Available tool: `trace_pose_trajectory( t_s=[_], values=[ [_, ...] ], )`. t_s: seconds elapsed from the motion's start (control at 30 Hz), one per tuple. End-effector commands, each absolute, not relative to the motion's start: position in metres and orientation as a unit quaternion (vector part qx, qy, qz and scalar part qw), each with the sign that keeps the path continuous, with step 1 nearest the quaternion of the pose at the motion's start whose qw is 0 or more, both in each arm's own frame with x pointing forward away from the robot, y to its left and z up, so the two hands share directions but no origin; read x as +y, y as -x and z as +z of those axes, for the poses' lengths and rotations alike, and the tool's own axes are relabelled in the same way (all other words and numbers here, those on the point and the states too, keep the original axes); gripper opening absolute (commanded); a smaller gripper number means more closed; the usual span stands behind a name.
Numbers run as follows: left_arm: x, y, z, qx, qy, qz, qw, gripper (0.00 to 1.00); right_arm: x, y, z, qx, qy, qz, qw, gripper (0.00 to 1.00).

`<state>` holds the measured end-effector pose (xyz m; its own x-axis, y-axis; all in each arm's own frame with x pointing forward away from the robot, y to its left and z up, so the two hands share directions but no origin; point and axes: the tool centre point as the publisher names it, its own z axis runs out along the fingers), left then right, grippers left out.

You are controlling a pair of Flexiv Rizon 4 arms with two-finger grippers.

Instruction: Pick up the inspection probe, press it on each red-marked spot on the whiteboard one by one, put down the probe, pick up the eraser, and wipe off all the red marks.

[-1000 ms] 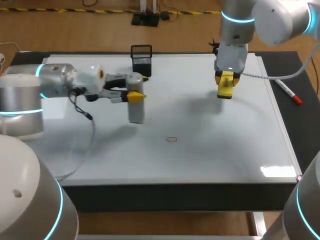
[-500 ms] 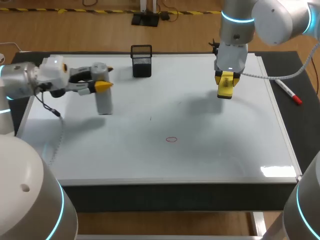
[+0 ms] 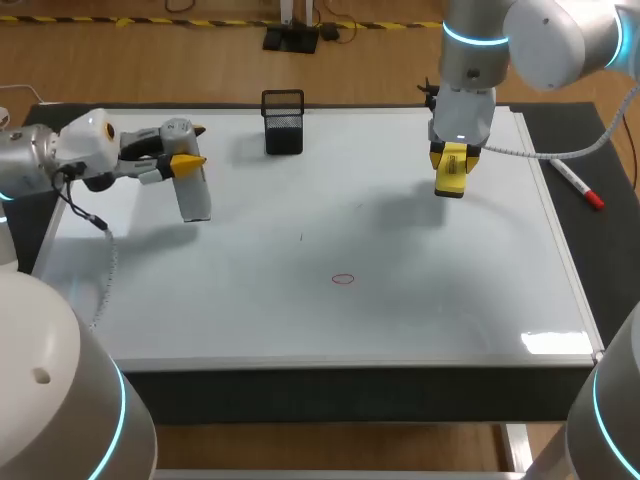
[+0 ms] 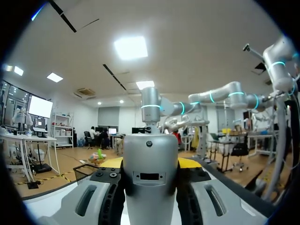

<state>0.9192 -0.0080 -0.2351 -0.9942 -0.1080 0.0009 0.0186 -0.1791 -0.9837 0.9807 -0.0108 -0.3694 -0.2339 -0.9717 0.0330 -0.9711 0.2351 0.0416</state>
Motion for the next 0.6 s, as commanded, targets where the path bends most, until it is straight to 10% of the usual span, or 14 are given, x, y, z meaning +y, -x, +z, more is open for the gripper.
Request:
trace_pose_trajectory(
  t_s=[0.03, 0.6],
  values=[
    [-0.007, -0.920, -0.233, 0.640, 0.033, -0.767, 0.041, 0.00, -0.011, -0.981, -0.369, -0.785, -0.619, -0.005, 0.026, 0.00],
    [-0.007, -0.920, -0.233, 0.640, 0.033, -0.767, 0.041, 0.00, -0.002, -0.969, -0.366, -0.778, -0.627, 0.004, 0.026, 0.00]
  ],
)
